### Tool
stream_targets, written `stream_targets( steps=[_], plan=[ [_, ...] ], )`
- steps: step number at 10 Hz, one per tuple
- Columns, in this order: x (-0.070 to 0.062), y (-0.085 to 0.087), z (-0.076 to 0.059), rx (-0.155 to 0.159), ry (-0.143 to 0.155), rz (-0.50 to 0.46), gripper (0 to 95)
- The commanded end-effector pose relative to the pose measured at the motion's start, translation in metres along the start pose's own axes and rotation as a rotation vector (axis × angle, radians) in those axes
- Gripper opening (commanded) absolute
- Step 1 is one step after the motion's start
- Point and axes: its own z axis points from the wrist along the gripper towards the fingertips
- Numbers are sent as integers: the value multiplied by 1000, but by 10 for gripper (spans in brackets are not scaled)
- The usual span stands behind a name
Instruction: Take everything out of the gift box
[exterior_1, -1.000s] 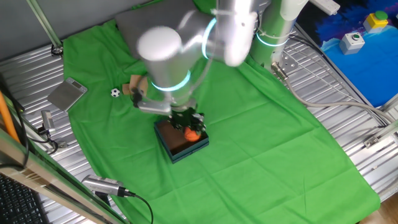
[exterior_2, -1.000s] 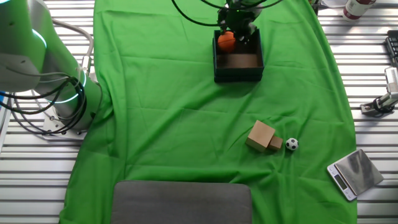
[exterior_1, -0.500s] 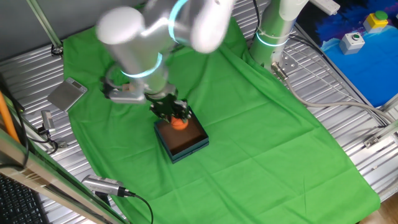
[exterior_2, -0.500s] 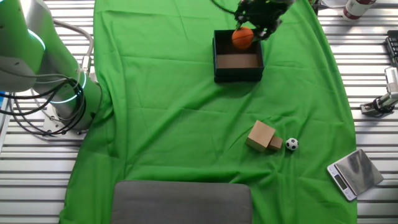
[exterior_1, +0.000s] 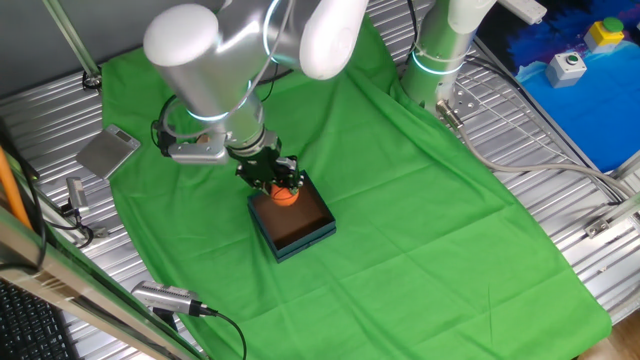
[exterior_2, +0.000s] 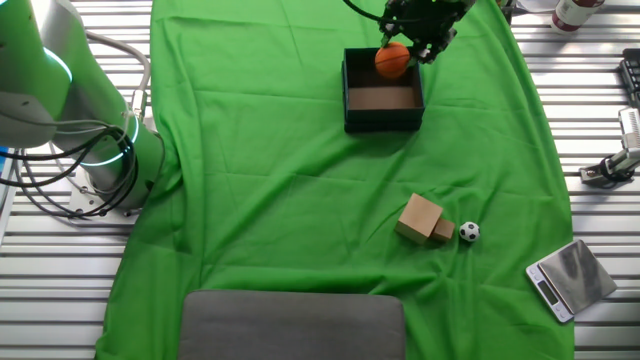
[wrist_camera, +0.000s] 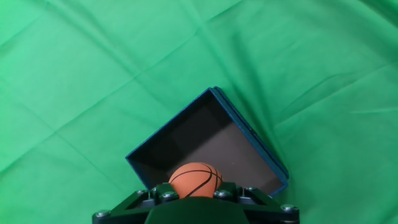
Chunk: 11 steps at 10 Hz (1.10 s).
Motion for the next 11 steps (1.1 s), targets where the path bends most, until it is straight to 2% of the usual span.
stream_targets(
  steps=[1, 3, 6, 8, 9, 10, 11],
  plan=[
    [-1, -1, 0, 4, 5, 80, 0],
    [-1, -1, 0, 15, 5, 153, 0],
    [-1, -1, 0, -12, -10, 150, 0],
    [-1, -1, -1, -17, -3, 134, 0],
    [5, -6, 0, -41, -27, 126, 0],
    [15, -25, 3, -78, -57, 115, 0],
    [24, -50, 5, -88, -62, 88, 0]
  ],
)
